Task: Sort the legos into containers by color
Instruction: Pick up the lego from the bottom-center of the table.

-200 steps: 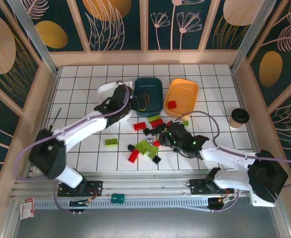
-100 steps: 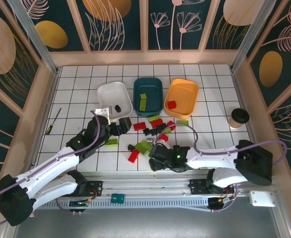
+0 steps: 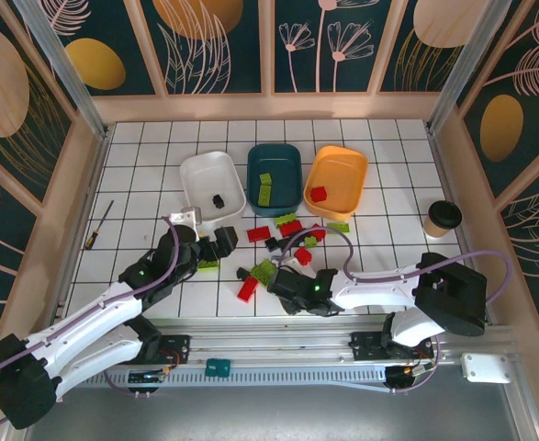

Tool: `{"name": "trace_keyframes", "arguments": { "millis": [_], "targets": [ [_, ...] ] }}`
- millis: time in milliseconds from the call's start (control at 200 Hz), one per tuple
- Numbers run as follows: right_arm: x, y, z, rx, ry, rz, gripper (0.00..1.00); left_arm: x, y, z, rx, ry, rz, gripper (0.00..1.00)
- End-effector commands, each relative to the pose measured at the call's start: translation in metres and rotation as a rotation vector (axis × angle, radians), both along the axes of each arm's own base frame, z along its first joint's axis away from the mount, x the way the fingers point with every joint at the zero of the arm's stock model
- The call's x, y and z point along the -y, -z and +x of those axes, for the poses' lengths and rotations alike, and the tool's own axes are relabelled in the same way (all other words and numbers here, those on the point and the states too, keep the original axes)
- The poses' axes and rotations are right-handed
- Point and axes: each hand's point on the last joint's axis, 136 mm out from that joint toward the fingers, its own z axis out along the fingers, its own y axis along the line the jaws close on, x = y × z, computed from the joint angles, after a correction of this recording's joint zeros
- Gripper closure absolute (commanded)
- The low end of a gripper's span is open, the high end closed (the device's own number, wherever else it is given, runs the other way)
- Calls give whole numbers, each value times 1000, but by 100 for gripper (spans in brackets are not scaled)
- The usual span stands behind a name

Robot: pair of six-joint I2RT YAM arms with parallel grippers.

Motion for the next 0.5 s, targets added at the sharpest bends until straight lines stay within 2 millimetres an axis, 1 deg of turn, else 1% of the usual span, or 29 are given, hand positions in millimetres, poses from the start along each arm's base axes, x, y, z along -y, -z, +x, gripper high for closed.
{"name": "trace_keyframes", "arguments": {
  "millis": [0, 60, 150, 220, 295, 380, 410, 420, 495],
  "targets": [
    [-17, -20, 4, 30, -21, 86, 74, -9, 4, -2, -7, -37, -1, 1],
    [-23, -37, 8, 57, -29, 134, 76, -11, 4, -3, -1, -44, 0, 1],
    [-39, -75, 28, 115, -29, 227, 77, -18, 4, -4, 1, -67, 14, 1],
    [-54, -106, 50, 156, -35, 322, 77, -22, 4, -4, 0, -83, 29, 1],
    [-69, -134, 84, 192, -19, 425, 77, -26, 4, -4, -2, -100, 40, 2],
    [-85, -149, 124, 241, -5, 465, 77, -30, 6, -5, -6, -115, 40, 1],
    [-90, -150, 138, 249, 0, 466, 77, -29, 7, -6, -6, -111, 36, 1],
    [-93, -153, 142, 253, -1, 474, 77, -29, 7, -6, -6, -110, 35, 1],
    [-117, -158, 171, 255, -15, 492, 77, -29, 9, -8, -7, -105, 30, 2]
  ]
}}
